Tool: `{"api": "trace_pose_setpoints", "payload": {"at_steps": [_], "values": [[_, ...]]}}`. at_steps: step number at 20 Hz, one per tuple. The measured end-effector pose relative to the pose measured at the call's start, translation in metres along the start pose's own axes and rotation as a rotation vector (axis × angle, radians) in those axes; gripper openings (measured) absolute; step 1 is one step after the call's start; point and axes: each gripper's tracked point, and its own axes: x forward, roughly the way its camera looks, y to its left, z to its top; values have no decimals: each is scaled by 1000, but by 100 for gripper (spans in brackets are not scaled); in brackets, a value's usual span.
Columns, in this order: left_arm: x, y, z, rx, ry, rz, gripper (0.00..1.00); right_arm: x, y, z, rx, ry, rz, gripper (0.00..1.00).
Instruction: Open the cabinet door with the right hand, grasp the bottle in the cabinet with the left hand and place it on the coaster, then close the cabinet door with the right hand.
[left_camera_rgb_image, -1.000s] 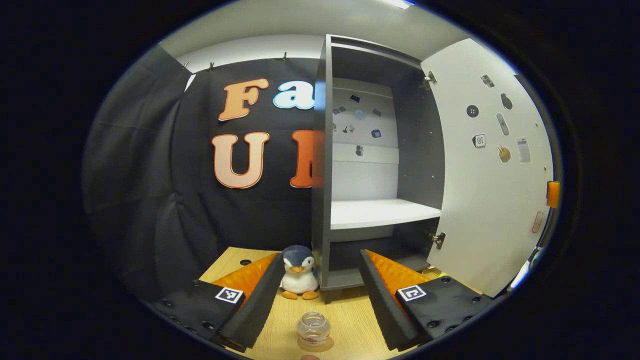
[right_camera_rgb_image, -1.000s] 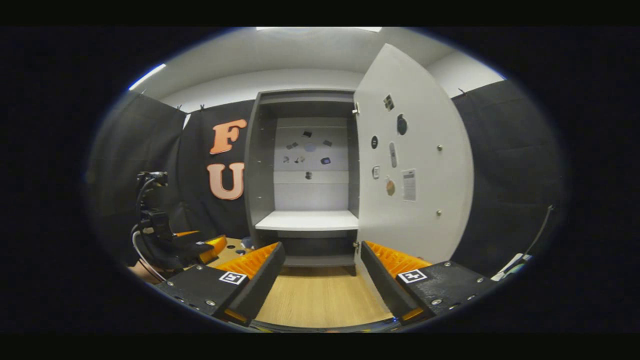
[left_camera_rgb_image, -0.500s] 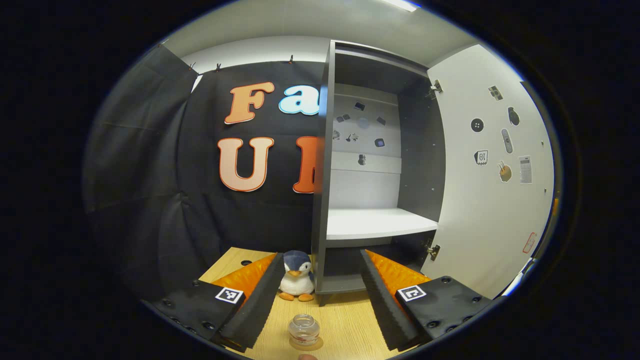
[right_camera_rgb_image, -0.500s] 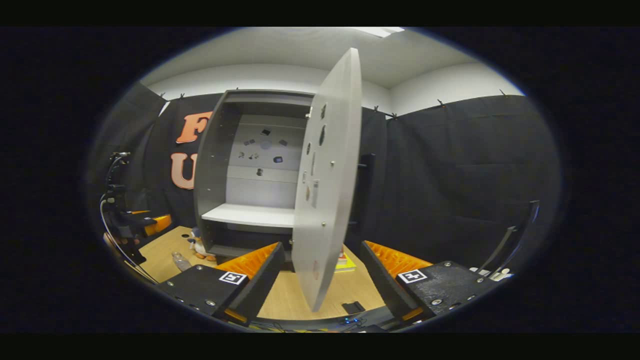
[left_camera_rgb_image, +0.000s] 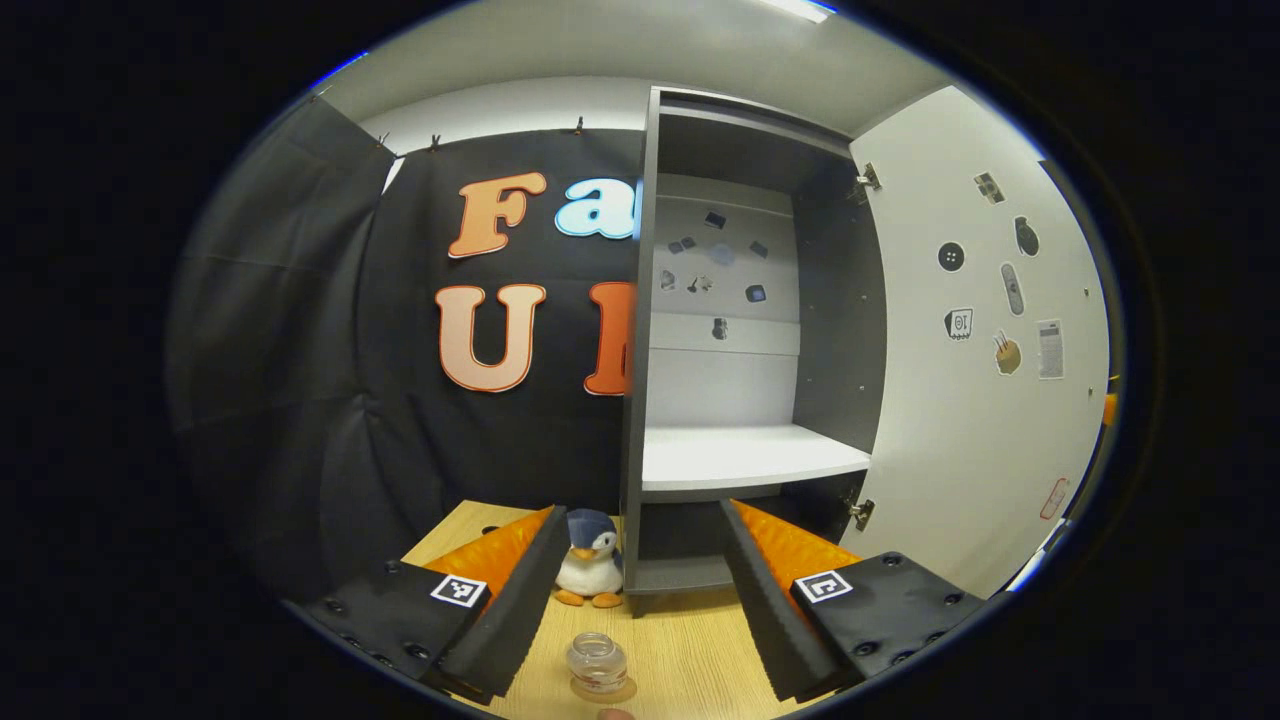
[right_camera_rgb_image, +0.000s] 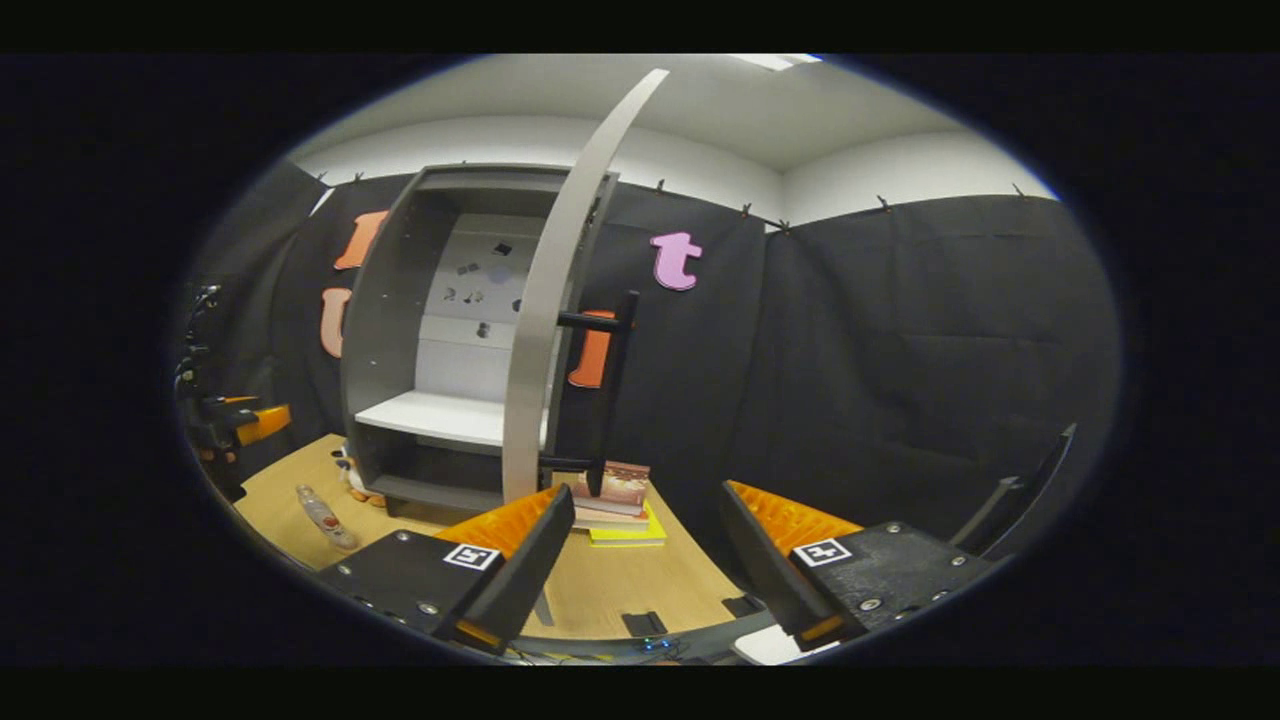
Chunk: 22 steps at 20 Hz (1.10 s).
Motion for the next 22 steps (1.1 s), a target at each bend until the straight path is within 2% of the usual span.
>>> {"api": "trace_pose_setpoints", "payload": {"at_steps": [5, 9, 10, 12, 13, 15, 16, 18, 19, 20, 21, 22], "values": [[-8, 6, 9, -7, -13, 18, 96, -2, 33, 11, 74, -10, 137, 90], [-15, 25, 12, -16, -14, 41, 96, -6, 85, 20, 104, -21, 254, 90], [-16, 31, 13, -17, -18, 46, 96, -5, 99, 23, 108, -22, 285, 94], [-16, 44, 13, -16, -19, 54, 96, -2, 129, 29, 121, -31, 328, 86], [-15, 49, 13, -14, -19, 51, 96, 1, 144, 34, 128, -39, 339, 90], [-10, 61, 14, -2, -23, 39, 96, 4, 166, 42, 136, -57, 339, 90], [-7, 67, 15, 4, -24, 29, 96, 12, 178, 44, 131, -61, 331, 95], [1, 78, 18, 13, -29, 6, 96, 23, 207, 49, 131, -63, 342, 95], [8, 84, 18, 15, -28, -9, 96, 30, 222, 51, 127, -60, 340, 90], [14, 88, 19, 16, -28, -26, 96, 36, 235, 53, 119, -59, 332, 91], [19, 92, 20, 17, -31, -42, 96, 43, 247, 56, 108, -61, 318, 97], [25, 96, 20, 20, -33, -57, 96, 49, 261, 60, 95, -68, 308, 94]]}}
